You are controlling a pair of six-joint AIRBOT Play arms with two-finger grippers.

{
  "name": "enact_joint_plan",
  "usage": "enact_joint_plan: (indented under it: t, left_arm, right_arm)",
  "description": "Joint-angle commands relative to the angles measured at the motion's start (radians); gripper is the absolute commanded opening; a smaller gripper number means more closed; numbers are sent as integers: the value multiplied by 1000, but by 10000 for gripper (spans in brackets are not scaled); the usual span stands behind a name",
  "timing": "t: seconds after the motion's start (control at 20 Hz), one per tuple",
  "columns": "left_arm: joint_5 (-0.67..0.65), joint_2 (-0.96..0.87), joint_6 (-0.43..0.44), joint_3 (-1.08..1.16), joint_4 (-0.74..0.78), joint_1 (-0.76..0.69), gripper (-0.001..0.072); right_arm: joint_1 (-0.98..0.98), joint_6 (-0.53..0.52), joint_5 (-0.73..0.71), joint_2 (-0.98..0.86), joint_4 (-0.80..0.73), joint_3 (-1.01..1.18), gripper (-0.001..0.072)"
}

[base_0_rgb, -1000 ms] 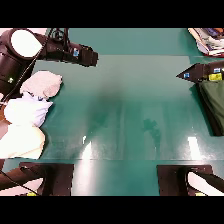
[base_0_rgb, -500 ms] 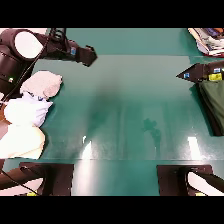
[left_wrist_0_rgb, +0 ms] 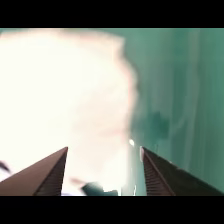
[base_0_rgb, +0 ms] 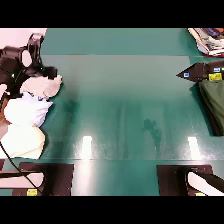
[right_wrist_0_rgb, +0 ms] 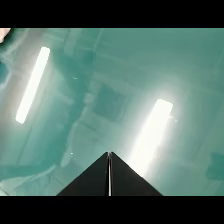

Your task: Fold the shirts.

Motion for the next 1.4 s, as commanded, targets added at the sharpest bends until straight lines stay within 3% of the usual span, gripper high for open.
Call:
enact_joint_plan:
  t: [0.0, 0.25, 0.3, 0.35, 0.4, 0.6, 0.8, 1.05, 1.15, 1.35]
  left_arm:
    - [-10, -63, -23, -84, 21, 104, 551]
    - [-10, -80, -23, -95, 21, 126, 546]
    - [-11, -79, -23, -94, 20, 126, 385]
    - [-18, -79, -15, -94, 20, 126, 115]
    - [-27, -79, -15, -94, 20, 126, 24]
    - [-70, 4, -15, -42, 19, 123, 23]
    - [-114, 245, -13, 164, -6, 123, 22]
    - [-203, 503, 65, 391, -251, 118, 21]
    - [-224, 534, 63, 406, -296, 47, 21]
    - [-282, 478, 26, 323, -306, -229, 21]
  right_arm:
    - [1, 0, -23, 1, 0, 0, 15]
    - [1, 0, -45, 1, 0, 0, 15]
    - [1, 0, -45, 0, 0, 0, 15]
    - [1, 0, -45, 1, 0, 0, 15]
    - [1, 0, -44, 1, 0, 0, 15]
    - [1, 1, -54, 2, 6, 7, 15]
    - [1, 0, -104, 1, 7, 141, 15]
    - [-1, 0, -204, 1, 6, 335, 15]
    - [-1, 0, -218, 1, 6, 385, 15]
    - [-1, 0, -201, 1, 7, 426, 15]
